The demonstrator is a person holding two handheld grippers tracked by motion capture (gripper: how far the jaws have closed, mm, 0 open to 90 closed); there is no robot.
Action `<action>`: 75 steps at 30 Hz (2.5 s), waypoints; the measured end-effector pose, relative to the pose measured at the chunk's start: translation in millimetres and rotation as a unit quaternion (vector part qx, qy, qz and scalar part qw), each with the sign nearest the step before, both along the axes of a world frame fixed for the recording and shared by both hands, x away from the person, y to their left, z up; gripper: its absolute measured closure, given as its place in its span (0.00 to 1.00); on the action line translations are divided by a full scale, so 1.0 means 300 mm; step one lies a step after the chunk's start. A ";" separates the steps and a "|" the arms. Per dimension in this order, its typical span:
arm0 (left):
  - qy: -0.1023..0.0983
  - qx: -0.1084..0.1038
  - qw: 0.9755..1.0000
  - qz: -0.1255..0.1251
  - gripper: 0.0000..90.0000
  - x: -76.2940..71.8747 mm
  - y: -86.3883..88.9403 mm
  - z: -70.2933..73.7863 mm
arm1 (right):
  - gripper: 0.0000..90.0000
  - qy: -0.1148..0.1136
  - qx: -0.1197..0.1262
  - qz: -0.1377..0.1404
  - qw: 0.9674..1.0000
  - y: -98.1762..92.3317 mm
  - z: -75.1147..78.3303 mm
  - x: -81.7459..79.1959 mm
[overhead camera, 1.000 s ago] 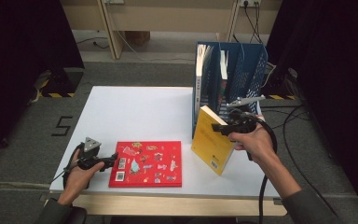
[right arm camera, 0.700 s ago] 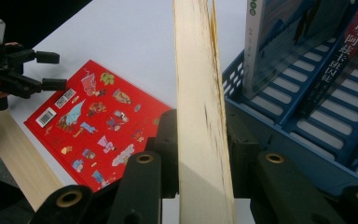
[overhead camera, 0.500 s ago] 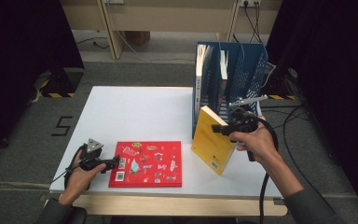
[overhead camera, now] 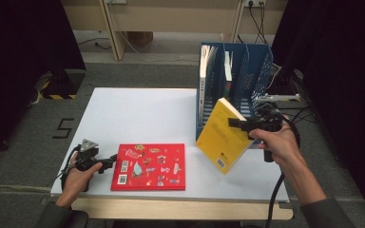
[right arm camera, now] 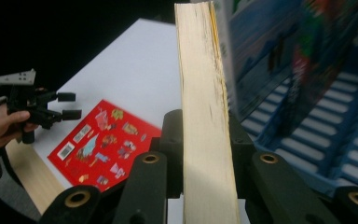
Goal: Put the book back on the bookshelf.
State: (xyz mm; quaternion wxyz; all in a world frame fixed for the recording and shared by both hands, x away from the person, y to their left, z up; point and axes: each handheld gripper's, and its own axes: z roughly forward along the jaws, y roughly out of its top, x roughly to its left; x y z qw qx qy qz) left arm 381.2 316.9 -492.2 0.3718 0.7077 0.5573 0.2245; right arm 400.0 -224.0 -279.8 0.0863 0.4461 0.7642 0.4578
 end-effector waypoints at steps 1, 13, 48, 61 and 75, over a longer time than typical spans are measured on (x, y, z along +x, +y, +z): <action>0.000 -0.004 1.000 0.007 0.17 0.004 0.013 -0.002 | 0.83 -0.007 0.007 -0.010 1.000 -0.018 0.019 -0.006; 0.003 0.034 0.999 0.043 0.17 0.041 0.069 -0.037 | 0.83 -0.078 0.007 -0.129 0.989 -0.231 0.218 0.026; 0.012 0.042 0.999 0.032 0.16 0.048 0.061 -0.041 | 0.83 -0.061 -0.005 -0.250 0.966 -0.010 0.109 0.546; 0.010 0.044 0.998 0.031 0.16 0.047 0.060 -0.042 | 0.82 -0.047 -0.007 -0.267 0.963 0.022 0.025 0.647; 0.008 0.045 0.998 0.032 0.16 0.046 0.059 -0.042 | 0.75 -0.023 0.023 -0.247 0.968 0.048 -0.058 0.682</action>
